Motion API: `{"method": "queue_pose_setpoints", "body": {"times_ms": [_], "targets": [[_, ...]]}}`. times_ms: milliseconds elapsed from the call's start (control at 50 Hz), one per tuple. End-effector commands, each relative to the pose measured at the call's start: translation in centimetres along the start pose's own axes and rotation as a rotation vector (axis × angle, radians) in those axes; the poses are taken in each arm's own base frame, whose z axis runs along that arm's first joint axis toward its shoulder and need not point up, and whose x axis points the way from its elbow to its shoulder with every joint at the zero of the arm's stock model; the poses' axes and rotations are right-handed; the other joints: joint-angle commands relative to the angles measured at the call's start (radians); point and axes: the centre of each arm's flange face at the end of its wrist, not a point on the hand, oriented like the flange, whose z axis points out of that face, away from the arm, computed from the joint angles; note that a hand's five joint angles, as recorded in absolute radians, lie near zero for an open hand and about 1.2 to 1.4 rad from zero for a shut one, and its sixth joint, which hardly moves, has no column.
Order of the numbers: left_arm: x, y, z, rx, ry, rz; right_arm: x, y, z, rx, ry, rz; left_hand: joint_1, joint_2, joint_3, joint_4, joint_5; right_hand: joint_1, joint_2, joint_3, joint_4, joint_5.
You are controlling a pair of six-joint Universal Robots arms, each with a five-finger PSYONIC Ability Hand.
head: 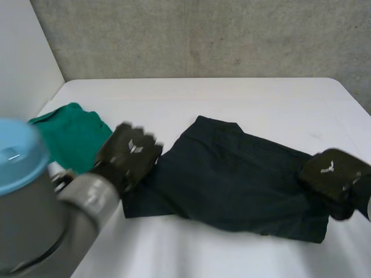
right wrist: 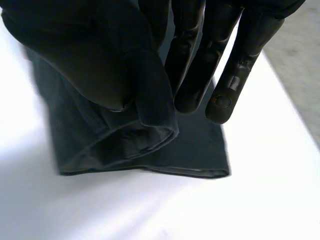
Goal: Fold the laundry.
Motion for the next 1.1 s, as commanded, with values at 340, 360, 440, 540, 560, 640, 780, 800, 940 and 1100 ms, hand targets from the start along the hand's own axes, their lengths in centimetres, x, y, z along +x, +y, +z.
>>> {"method": "queue_pose_setpoints", "body": {"times_ms": [340, 360, 440, 540, 560, 640, 780, 800, 940, 1100], "targets": [[4.6, 1.9, 20.9, 0.494, -0.215, 0.091, 4.8, 2.5, 14.8, -0.019, 0.409, 0.002, 0.25, 0.201, 0.213, 0.199, 0.255, 0.425, 0.229, 0.225, 0.209, 0.232], [4.7, 2.2, 21.3, 0.495, -0.217, 0.089, 4.8, 2.8, 15.2, -0.026, 0.412, -0.003, 0.25, 0.201, 0.213, 0.199, 0.255, 0.425, 0.229, 0.225, 0.209, 0.232], [5.4, 3.0, 22.4, 0.51, -0.213, 0.071, 4.9, 3.5, 17.0, -0.035, 0.446, -0.014, 0.25, 0.201, 0.213, 0.199, 0.255, 0.425, 0.229, 0.225, 0.209, 0.232], [5.3, 3.4, 23.7, 0.536, -0.233, 0.052, 5.7, 3.6, 18.4, 0.008, 0.539, -0.026, 0.25, 0.201, 0.213, 0.199, 0.255, 0.425, 0.229, 0.225, 0.209, 0.232], [5.3, 3.6, 24.0, 0.54, -0.238, 0.051, 5.8, 3.6, 18.6, 0.016, 0.551, -0.032, 0.25, 0.201, 0.213, 0.199, 0.255, 0.425, 0.229, 0.225, 0.209, 0.232], [5.2, 3.9, 24.5, 0.563, -0.256, 0.034, 6.4, 3.3, 19.2, 0.05, 0.604, -0.059, 0.25, 0.201, 0.213, 0.199, 0.255, 0.284, 0.088, 0.084, 0.068, 0.09], [5.1, 3.8, 24.0, 0.642, -0.282, -0.036, 7.6, 2.0, 18.8, 0.102, 0.656, -0.036, -0.971, -1.02, -1.009, -1.022, -0.966, -0.796, -0.993, -0.996, -1.012, -0.99], [4.9, 3.6, 23.7, 0.654, -0.289, -0.037, 7.8, 1.9, 18.6, 0.108, 0.662, -0.028, -0.971, -1.02, -1.009, -1.022, -0.966, -0.796, -0.993, -0.996, -1.012, -0.99], [2.3, 0.6, 21.0, 0.714, -0.35, -0.048, 9.8, -0.5, 15.1, 0.186, 0.728, 0.069, -0.971, -1.02, -1.009, -1.022, -0.966, -0.796, -0.993, -0.996, -1.012, -0.99], [0.0, -0.6, 16.9, 0.615, -0.391, -0.113, 9.4, -2.1, 9.7, 0.155, 0.6, 0.185, -0.971, -1.02, -1.009, -1.022, -0.966, -0.796, -0.993, -0.996, -1.012, -0.99]]}}
